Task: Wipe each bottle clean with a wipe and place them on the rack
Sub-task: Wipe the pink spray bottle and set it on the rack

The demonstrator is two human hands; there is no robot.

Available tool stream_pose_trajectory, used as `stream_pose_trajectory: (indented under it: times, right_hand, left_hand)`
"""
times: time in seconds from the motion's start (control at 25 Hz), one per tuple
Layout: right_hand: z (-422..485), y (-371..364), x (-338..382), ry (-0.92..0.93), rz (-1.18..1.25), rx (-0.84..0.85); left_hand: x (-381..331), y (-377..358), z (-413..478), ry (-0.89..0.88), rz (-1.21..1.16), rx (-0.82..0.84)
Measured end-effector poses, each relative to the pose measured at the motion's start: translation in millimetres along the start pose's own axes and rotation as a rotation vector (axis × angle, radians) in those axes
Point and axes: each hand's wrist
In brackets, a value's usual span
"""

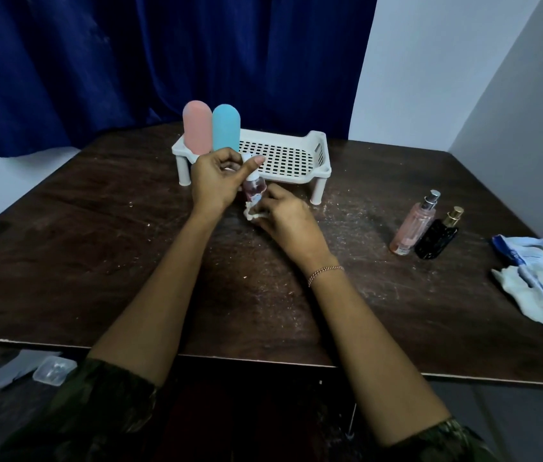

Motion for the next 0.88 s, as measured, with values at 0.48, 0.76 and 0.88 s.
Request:
stream_pose_trajectory:
  times: [0.48, 0.76, 0.88]
  right_hand:
    - [2, 6, 6, -0.015, 0.141, -0.176]
    - [-3, 10, 0, -0.034, 0.093, 0.092]
    - [-4, 10, -2, -0.028, 0.114, 0.069]
  left_hand:
    - [-1, 0, -1, 0.010, -0.029, 0.002]
    - [0, 0, -3, 0.062, -0.041, -0.028]
    - [0, 0, -3, 0.074, -0.061, -0.027]
Point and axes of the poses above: each hand's wrist, its own z-axis towards the middle knuckle, its own y-axis out of the back of the hand, x = y × z, and after that the axes turned 4 degrees about -y, right-handed
